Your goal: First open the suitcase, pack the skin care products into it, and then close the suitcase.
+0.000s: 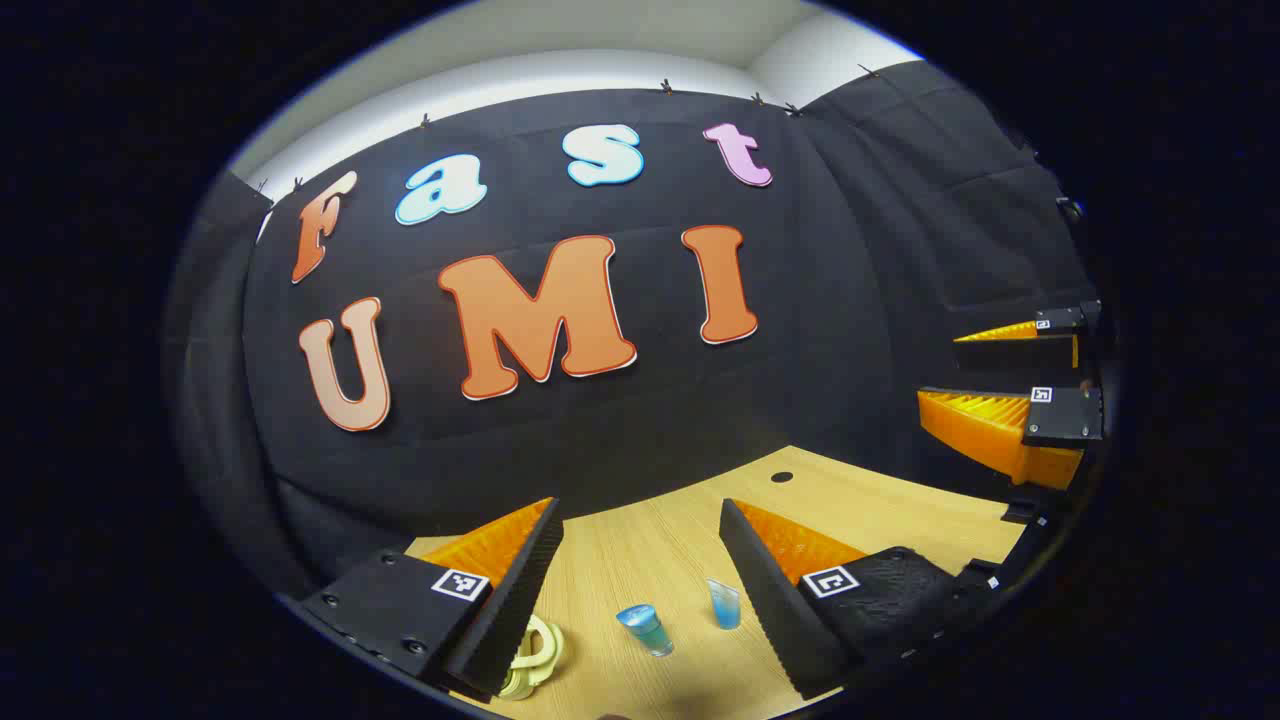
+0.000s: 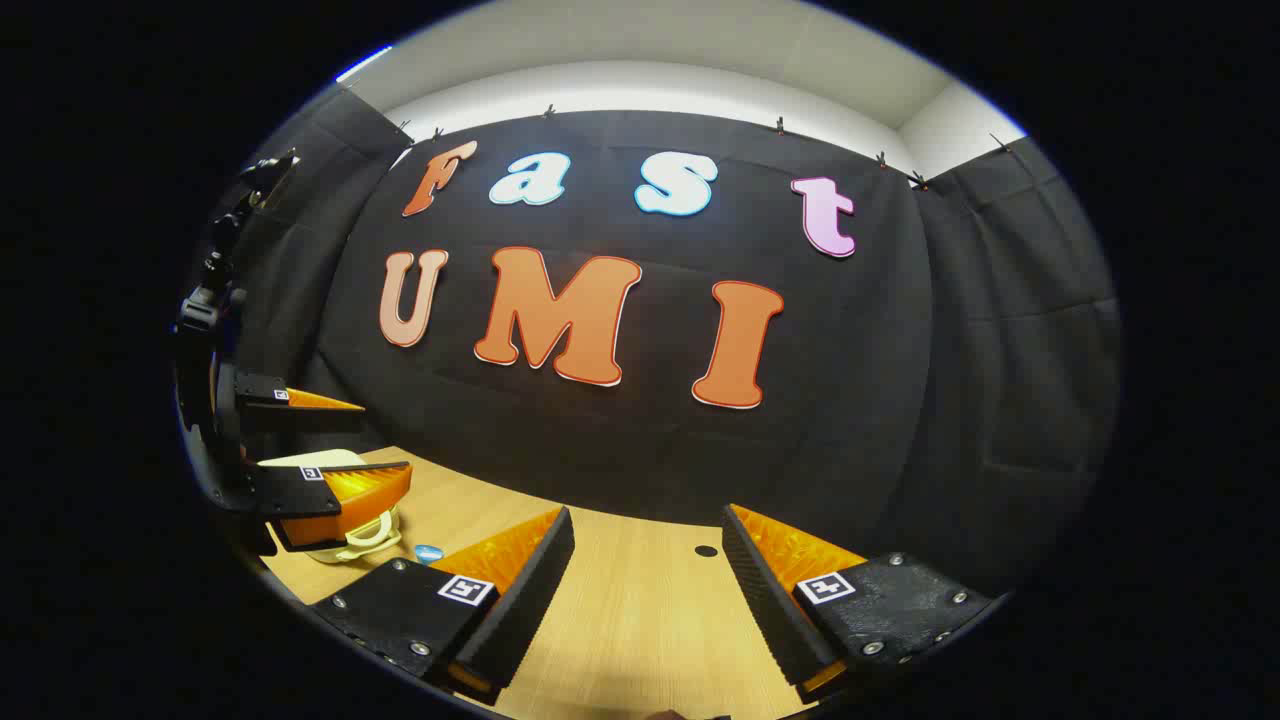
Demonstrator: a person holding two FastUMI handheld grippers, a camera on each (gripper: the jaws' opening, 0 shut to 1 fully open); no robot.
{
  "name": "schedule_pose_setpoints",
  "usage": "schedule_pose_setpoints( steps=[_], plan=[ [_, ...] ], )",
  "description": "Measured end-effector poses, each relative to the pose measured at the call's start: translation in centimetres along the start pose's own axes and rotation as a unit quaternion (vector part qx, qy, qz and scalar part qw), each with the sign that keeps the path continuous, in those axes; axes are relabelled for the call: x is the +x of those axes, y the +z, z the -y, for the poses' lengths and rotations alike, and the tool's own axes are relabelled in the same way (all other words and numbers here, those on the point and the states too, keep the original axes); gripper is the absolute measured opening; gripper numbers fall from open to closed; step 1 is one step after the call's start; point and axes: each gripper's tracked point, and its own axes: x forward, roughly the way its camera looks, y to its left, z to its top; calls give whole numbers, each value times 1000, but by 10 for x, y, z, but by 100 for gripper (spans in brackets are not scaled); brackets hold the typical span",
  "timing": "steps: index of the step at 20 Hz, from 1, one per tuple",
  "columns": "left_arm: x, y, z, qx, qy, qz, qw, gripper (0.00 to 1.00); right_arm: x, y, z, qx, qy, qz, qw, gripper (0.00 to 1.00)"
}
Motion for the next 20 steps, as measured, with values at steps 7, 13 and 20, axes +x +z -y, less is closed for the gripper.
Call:
schedule_pose_setpoints(
  steps=[7, 13, 20],
  plan=[
    [-32, -3, -11, -4, 7, 4, 1000, 100, -19, 10, -5, 0, -12, 7, 1000, 95],
    [-33, 2, -20, -8, 9, 12, 1000, 100, -19, 11, -15, 2, -8, 6, 1000, 95],
    [-24, 7, -34, -3, 18, 19, 1000, 100, -9, 6, -20, 4, -5, 1, 1000, 95]
  ],
)
